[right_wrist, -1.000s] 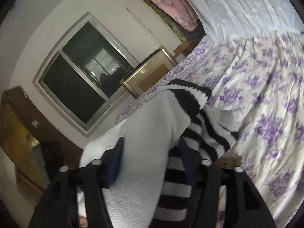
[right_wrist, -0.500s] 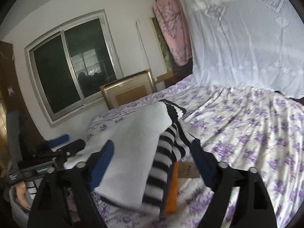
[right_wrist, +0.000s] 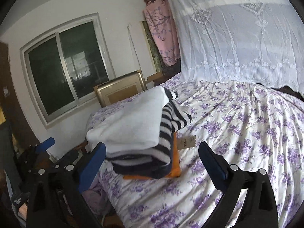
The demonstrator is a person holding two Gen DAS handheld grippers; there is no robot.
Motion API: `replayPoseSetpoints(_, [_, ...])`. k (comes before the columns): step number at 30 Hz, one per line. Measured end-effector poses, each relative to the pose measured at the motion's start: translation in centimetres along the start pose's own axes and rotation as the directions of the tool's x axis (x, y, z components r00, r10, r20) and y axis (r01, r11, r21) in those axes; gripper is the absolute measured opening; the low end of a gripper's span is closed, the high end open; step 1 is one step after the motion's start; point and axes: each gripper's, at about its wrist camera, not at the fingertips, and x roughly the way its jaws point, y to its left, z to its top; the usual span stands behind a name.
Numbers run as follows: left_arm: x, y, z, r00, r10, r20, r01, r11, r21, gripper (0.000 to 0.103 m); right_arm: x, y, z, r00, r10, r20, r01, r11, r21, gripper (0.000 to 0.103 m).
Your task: Fold small clothes
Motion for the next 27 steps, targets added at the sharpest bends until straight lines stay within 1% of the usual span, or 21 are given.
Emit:
replayPoseSetpoints(4, [0.0, 0.3, -0.5, 1.000, 0.002, -0.005, -0.002, 1.000, 0.001, 0.099, -0.4, 1.7, -0.7, 0.999, -0.032, -0.003, 0.032, 0.997, -0.075, 0.099])
replayPoseSetpoints(8, [0.1, 0.2, -0.6, 1.000, 0.005, -0.013, -0.005, 1.000, 0.001, 0.099, -0.4, 2.4, -1.2, 0.999, -0.053, -0.011, 0.052, 0.992, -0.111, 0.100])
replayPoseSetpoints(15, [0.8, 0.0, -0.7, 1.000, 0.008, -0.028, -0.008, 1.000, 0.002, 0.099, -0.3, 2.1, -1.5, 0.998, -0.063, -0.026, 0.060, 0.993, -0.101, 0.100])
replayPoseSetpoints(19, [1.2, 0.0, -0.7, 0.999, -0.002, -0.034, 0.002, 1.000, -0.004, 0.099, -0.3, 1.8, -1.7, 0.998, -0.061, -0.034, 0.058, 0.994, -0.092, 0.100])
replayPoseSetpoints(27, [1.1, -0.3, -0.7, 0.999, -0.005, -0.036, 0.005, 1.000, 0.000, 0.099, -0.4, 1.8, -1.9, 0.998, -0.059, -0.035, 0.056, 0.994, -0.092, 0.100])
